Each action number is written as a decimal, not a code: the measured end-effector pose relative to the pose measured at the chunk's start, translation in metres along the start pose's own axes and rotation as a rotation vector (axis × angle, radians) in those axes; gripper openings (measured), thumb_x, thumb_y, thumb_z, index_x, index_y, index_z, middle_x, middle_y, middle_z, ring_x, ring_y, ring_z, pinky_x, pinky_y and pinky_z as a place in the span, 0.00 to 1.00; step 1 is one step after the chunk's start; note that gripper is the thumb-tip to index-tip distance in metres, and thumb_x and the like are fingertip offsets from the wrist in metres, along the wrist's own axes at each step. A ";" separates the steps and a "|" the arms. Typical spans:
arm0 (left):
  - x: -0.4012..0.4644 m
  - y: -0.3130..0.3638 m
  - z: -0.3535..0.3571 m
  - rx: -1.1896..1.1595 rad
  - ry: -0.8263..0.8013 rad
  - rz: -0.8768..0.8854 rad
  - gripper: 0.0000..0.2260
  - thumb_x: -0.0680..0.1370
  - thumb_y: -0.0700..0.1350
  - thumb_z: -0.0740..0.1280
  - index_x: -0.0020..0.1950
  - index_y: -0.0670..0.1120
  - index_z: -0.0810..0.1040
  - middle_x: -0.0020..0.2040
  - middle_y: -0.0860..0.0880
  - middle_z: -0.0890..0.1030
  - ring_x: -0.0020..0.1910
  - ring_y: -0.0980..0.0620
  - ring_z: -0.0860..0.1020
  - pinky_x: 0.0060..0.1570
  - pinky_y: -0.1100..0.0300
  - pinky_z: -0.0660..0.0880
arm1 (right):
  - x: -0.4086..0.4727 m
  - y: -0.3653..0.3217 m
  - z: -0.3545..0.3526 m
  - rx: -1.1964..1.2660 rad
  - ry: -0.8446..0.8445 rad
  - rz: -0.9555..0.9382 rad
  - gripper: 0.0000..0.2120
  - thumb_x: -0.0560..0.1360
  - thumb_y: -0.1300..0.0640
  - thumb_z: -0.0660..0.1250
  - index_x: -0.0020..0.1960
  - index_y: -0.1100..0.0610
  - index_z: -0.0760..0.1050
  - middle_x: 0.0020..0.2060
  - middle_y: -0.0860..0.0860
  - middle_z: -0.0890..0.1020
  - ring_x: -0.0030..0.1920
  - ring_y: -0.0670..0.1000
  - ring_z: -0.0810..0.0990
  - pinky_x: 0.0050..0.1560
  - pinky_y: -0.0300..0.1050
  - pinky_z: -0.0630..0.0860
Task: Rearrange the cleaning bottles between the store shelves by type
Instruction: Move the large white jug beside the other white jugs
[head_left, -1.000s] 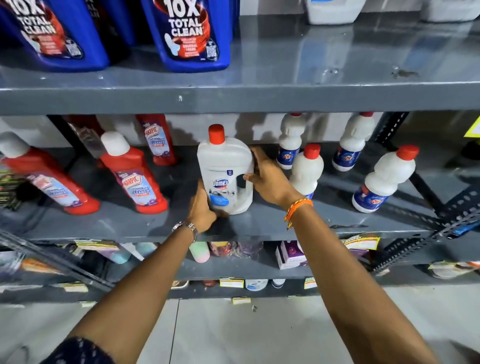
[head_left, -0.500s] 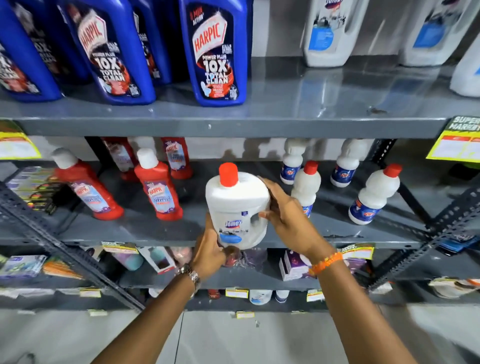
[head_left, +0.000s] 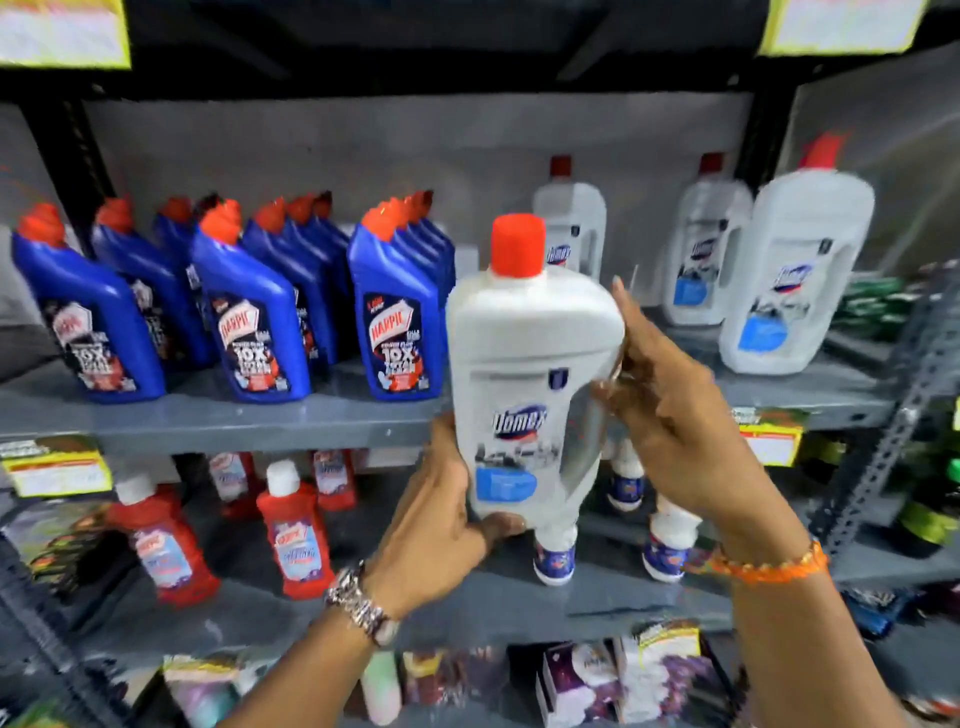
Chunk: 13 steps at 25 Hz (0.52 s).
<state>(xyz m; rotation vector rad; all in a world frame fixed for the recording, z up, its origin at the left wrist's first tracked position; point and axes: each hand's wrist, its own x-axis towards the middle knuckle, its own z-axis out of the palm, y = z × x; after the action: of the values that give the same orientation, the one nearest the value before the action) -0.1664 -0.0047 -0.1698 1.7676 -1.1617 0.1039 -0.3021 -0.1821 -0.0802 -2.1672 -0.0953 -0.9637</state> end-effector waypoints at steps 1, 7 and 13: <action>0.018 0.010 -0.001 0.000 0.006 0.031 0.41 0.67 0.47 0.80 0.70 0.58 0.58 0.67 0.59 0.72 0.67 0.62 0.73 0.67 0.62 0.72 | 0.014 -0.003 -0.011 -0.014 0.036 -0.026 0.39 0.76 0.79 0.60 0.79 0.54 0.55 0.71 0.38 0.71 0.65 0.28 0.70 0.61 0.24 0.68; 0.122 0.038 0.012 0.069 -0.003 0.049 0.42 0.67 0.44 0.81 0.71 0.50 0.57 0.66 0.52 0.78 0.64 0.53 0.78 0.61 0.59 0.75 | 0.097 0.038 -0.061 -0.172 0.174 -0.077 0.34 0.79 0.67 0.62 0.80 0.52 0.53 0.60 0.69 0.77 0.61 0.64 0.77 0.63 0.52 0.78; 0.193 0.030 0.031 0.139 -0.141 -0.034 0.41 0.67 0.40 0.81 0.69 0.43 0.58 0.68 0.45 0.78 0.66 0.47 0.78 0.59 0.62 0.73 | 0.140 0.099 -0.075 -0.164 0.189 0.046 0.32 0.79 0.65 0.64 0.78 0.49 0.60 0.60 0.57 0.82 0.64 0.56 0.79 0.67 0.53 0.76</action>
<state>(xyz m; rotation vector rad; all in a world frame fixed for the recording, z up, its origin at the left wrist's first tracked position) -0.0971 -0.1557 -0.0634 1.9422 -1.2499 0.0405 -0.2140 -0.3335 -0.0148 -2.2024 0.1278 -1.1795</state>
